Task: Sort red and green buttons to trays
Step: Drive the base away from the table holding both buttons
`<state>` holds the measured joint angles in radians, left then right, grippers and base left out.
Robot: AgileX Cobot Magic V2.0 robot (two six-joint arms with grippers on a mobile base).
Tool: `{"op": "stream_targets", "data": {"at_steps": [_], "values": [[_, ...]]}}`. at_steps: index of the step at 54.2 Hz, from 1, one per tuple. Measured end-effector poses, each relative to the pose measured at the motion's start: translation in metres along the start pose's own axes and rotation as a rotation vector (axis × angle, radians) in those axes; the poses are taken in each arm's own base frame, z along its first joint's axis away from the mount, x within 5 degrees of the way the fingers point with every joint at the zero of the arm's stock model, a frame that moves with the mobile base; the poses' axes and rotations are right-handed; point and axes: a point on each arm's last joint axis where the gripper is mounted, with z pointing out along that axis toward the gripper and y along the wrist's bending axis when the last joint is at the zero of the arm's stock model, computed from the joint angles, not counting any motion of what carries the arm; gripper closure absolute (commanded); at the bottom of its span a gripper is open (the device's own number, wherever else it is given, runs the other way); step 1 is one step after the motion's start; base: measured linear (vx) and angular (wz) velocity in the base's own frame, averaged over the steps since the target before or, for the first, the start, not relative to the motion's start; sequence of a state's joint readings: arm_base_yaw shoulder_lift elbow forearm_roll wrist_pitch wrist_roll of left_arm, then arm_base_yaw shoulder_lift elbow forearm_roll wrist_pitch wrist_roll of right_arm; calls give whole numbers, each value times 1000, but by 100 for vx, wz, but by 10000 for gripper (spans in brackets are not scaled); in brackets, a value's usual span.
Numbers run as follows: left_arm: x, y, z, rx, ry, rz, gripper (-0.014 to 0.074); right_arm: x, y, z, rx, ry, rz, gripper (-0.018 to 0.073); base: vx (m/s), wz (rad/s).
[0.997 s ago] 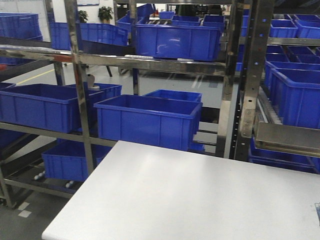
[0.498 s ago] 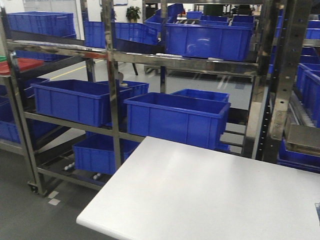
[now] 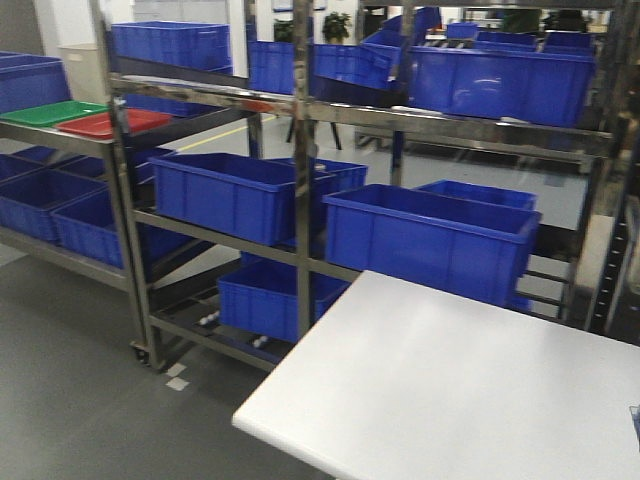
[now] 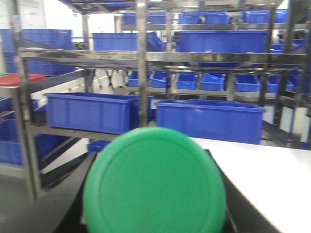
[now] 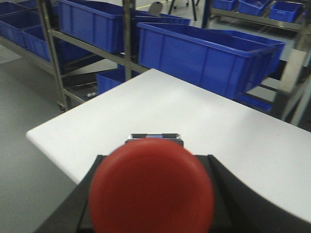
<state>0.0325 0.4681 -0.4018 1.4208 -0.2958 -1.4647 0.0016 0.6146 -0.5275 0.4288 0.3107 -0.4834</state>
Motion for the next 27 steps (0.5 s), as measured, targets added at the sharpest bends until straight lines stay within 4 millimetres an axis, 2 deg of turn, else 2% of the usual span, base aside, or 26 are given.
{"op": "stream_targets", "data": {"at_steps": [27], "values": [[0, 0, 0, 0, 0, 0, 596, 0, 0, 0, 0, 0, 0, 568, 4, 43]]}}
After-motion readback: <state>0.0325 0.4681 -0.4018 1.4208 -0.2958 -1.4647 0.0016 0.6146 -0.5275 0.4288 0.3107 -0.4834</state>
